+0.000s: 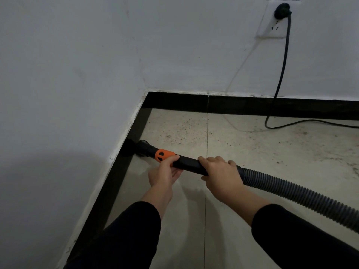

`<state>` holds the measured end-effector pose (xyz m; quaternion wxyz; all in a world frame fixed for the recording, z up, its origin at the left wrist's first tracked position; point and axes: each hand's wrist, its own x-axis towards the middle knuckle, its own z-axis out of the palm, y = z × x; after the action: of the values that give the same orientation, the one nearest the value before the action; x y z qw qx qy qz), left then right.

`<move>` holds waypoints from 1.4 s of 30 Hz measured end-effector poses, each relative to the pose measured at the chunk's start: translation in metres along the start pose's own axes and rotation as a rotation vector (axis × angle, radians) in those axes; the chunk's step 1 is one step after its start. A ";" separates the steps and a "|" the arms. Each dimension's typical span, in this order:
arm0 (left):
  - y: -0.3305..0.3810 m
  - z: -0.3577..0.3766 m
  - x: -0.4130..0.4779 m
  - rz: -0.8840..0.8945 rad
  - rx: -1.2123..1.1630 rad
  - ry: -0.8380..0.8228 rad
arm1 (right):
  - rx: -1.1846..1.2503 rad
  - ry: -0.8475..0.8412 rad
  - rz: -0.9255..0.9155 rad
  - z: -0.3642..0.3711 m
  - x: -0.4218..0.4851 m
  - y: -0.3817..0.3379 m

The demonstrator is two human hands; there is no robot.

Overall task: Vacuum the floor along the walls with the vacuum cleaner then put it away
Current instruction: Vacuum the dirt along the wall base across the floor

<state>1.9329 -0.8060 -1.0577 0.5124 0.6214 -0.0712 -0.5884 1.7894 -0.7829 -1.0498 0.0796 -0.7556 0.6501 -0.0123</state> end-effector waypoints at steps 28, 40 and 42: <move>0.005 -0.005 0.027 0.064 0.037 -0.107 | -0.045 0.093 0.028 0.010 0.003 -0.020; -0.005 0.005 0.015 0.043 0.107 -0.180 | -0.082 0.095 0.042 -0.003 -0.016 -0.001; -0.008 0.006 0.012 0.042 0.117 -0.191 | -0.088 0.084 0.041 -0.005 -0.020 0.002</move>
<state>1.9276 -0.8147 -1.0699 0.4784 0.5899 -0.1670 -0.6287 1.7840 -0.7641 -1.0435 0.0188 -0.7437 0.6681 -0.0139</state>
